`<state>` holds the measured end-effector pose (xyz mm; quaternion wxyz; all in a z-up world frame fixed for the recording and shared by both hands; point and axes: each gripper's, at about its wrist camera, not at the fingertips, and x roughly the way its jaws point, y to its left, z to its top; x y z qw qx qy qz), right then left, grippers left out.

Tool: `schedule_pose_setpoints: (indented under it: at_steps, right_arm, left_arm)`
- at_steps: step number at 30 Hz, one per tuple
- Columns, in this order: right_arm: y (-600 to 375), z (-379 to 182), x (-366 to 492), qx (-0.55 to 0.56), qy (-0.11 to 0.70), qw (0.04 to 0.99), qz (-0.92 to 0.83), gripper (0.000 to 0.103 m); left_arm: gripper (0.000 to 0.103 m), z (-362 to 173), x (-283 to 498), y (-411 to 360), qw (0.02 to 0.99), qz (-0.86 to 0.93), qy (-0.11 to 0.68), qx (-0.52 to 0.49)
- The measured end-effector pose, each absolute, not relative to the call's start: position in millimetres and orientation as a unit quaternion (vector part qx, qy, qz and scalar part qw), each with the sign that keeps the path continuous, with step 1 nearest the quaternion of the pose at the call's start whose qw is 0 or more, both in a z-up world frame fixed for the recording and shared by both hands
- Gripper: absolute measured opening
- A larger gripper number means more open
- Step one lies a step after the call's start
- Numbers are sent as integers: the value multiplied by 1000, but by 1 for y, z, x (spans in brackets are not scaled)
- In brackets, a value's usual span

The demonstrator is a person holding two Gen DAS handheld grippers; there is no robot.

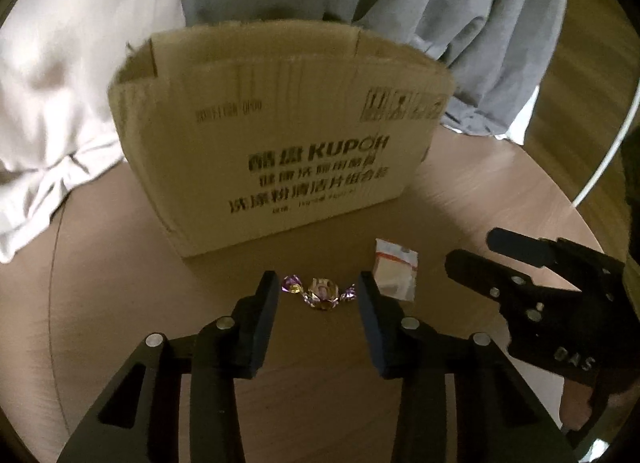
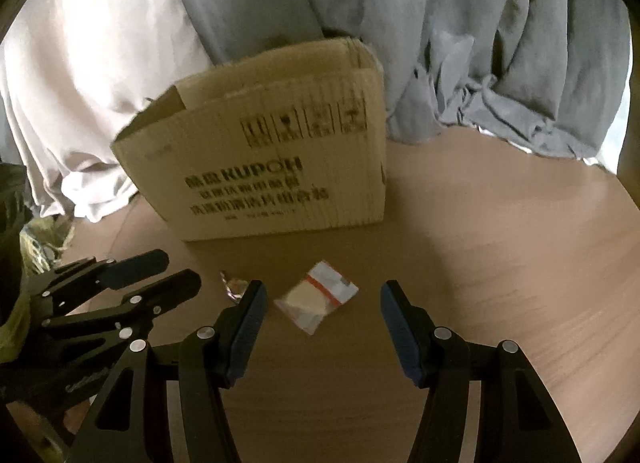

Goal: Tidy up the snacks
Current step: 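Withdraw both tools from the box back toward the last two snacks, then grasp the purple-wrapped candy with the left tool while the right tool grasps the white-red packet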

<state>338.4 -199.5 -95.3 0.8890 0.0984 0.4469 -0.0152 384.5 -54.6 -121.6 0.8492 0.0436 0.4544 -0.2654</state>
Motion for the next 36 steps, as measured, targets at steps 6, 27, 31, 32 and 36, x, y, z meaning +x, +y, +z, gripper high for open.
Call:
schedule_pose_setpoints:
  at_steps: [6, 27, 31, 32, 36]
  right_arm:
    - [-204, -107, 341, 99, 456, 884, -20, 60]
    - [-214, -129, 348, 126, 478, 869, -19, 60]
    - [-212, -132, 351, 131, 480, 867, -15, 60]
    - [-211, -133, 353, 136, 481, 866, -13, 60]
    - [-208, -139, 356, 155, 488, 859, -11, 60]
  left_arm:
    - [37, -140, 396, -69, 838, -252, 484, 28]
    - [14, -158, 404, -76, 832, -232, 503, 42]
    - [6, -149, 403, -60, 834, -236, 497, 37]
    - [6, -147, 402, -57, 836, -237, 494, 38]
    - [6, -145, 403, -55, 834, -243, 494, 25]
